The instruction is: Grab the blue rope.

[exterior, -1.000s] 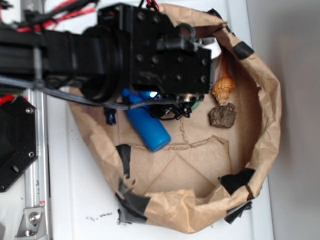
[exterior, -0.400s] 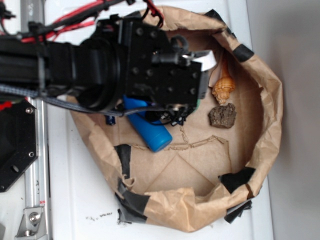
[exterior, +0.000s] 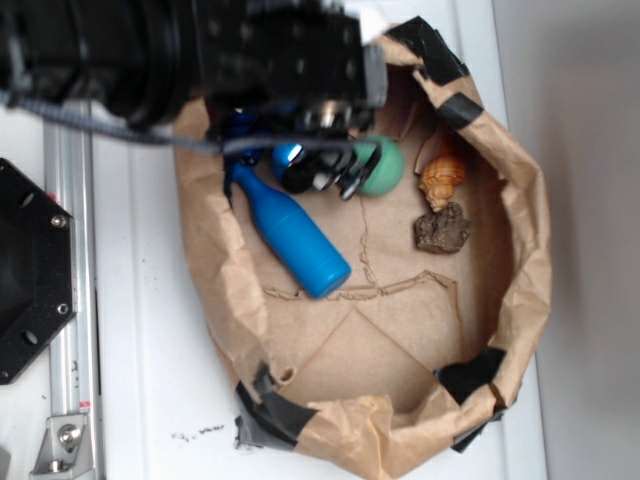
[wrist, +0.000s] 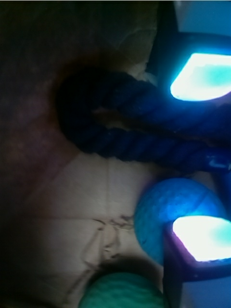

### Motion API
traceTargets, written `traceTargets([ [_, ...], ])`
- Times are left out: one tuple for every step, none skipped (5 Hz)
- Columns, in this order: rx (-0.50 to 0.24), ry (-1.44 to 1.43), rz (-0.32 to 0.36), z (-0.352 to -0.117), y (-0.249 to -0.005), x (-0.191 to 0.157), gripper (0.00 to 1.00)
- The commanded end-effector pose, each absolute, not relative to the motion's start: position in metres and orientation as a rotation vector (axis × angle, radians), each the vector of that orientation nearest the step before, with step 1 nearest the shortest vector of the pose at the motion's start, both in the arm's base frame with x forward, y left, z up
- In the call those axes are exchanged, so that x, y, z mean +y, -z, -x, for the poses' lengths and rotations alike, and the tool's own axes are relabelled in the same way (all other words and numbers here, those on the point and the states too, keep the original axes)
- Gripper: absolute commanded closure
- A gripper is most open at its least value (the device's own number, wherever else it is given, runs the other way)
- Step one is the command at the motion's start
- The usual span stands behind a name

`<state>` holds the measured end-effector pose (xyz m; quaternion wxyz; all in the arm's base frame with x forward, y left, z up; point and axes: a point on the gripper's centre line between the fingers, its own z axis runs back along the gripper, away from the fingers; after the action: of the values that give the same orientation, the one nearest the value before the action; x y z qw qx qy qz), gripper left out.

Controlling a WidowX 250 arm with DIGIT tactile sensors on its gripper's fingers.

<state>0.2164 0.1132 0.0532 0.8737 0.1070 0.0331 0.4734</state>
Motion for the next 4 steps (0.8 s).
traceTargets([
  [0.104,-1.055,-0.327,-0.213,-0.036,0.126,0.0],
  [0.136,-1.005,-0.394,-0.218,-0.024,0.116,0.0],
  [0.137,-0.966,-0.419,-0.214,-0.021,0.112,0.0],
  [0.139,-0.928,-0.374,-0.205,-0.019,0.109,0.0],
])
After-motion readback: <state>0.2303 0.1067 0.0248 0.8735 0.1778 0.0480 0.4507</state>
